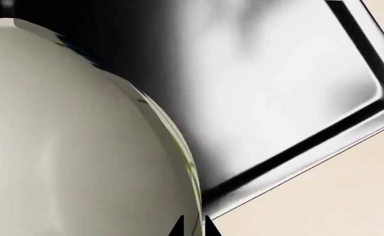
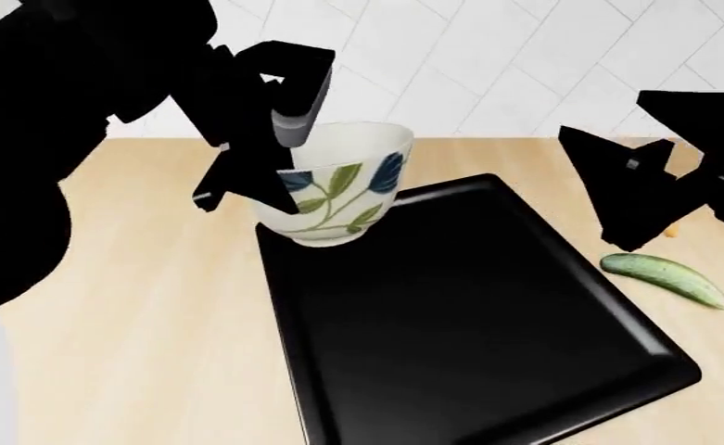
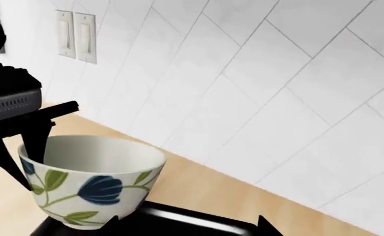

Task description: Place the two vegetables and bowl onto the tray for setting up a vegetable dip station.

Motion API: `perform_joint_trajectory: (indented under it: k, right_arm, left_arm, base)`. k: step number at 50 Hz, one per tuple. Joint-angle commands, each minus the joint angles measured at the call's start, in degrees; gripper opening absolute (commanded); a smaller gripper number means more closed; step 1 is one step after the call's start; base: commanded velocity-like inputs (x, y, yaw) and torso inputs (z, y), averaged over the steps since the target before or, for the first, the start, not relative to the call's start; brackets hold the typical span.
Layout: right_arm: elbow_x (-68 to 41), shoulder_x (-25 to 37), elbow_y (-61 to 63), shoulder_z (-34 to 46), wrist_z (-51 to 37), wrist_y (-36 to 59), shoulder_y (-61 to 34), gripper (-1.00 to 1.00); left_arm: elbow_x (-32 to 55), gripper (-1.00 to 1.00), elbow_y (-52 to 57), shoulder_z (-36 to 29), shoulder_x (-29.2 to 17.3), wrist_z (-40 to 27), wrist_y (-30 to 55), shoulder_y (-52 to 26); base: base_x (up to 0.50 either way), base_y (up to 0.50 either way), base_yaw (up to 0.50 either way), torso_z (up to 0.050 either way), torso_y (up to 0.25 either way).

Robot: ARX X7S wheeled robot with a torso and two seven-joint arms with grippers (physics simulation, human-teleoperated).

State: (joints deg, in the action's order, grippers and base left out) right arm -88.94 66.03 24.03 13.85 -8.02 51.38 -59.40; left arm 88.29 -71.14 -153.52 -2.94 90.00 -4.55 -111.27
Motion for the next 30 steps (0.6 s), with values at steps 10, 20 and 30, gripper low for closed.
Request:
perform_joint_trajectory:
  k: [10, 20, 30]
  right_arm:
    - [-0.18, 7.18, 4.66, -10.85, 2.49, -12.40, 20.02, 1.00]
    - [0.64, 7.72, 5.35, -14.83, 3.32, -15.45, 27.17, 1.00]
    - [1.13, 6.54, 5.18, -12.88, 3.42, -14.31, 24.54, 1.00]
  left_arm:
    - [-13.43, -1.00, -3.82, 14.82, 2.92, -0.22, 4.73, 1.65]
    - [-31.21, -1.00, -3.80, 34.94, 2.92, -0.10, 9.77, 4.00]
    - [-45.66, -1.00, -3.82, 50.48, 1.85, -0.60, 12.72, 6.89]
  base:
    - [0.00, 0.00, 0.00, 0.000, 0.000]
    - [0.00, 0.00, 0.00, 0.000, 0.000]
    - [0.00, 0.00, 0.00, 0.000, 0.000]
